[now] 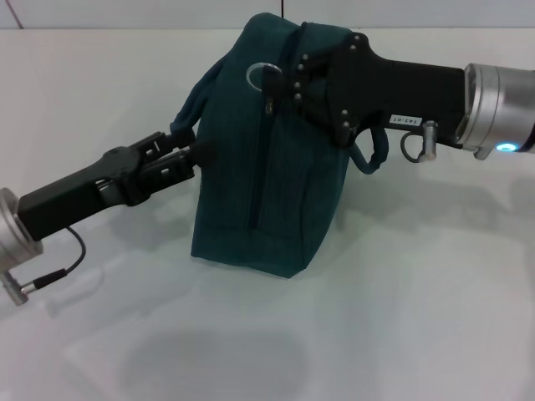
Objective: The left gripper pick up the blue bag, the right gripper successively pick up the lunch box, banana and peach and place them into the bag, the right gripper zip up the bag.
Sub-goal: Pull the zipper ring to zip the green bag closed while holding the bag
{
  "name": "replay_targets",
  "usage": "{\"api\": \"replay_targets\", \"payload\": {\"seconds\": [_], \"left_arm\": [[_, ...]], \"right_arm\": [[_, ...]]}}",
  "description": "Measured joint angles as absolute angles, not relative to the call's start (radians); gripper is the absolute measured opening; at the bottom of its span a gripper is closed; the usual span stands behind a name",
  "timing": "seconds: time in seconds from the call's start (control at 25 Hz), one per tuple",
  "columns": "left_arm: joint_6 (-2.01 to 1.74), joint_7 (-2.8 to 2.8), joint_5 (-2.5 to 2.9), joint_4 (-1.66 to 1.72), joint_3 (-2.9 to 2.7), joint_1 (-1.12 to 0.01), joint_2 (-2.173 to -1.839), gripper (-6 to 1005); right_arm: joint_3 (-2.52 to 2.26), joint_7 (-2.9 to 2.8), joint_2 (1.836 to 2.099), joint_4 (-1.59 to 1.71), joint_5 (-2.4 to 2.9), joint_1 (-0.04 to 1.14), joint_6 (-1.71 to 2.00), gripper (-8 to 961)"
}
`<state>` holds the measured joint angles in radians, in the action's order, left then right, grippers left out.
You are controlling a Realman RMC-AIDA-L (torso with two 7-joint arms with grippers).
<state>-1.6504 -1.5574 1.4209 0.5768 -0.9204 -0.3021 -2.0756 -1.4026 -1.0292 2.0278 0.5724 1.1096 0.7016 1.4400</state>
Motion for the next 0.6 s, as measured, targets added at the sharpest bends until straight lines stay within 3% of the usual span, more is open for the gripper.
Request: {"api": "replay_targets", "payload": {"seconds": [0.48, 0.6], "left_arm": [[-1.616, -1.558, 1.434, 0.569, -0.927, -0.328, -2.082, 860], [-1.614, -1.559, 1.435, 0.568, -0.926, -0.328, -2.083, 735]], "right_arm": [[-1.407, -1.019, 2.028, 0.569, 1.099, 0.699, 1.439, 53], [-1.407, -1.018, 2.028, 0.569, 1.098, 0.699, 1.439, 54]]}}
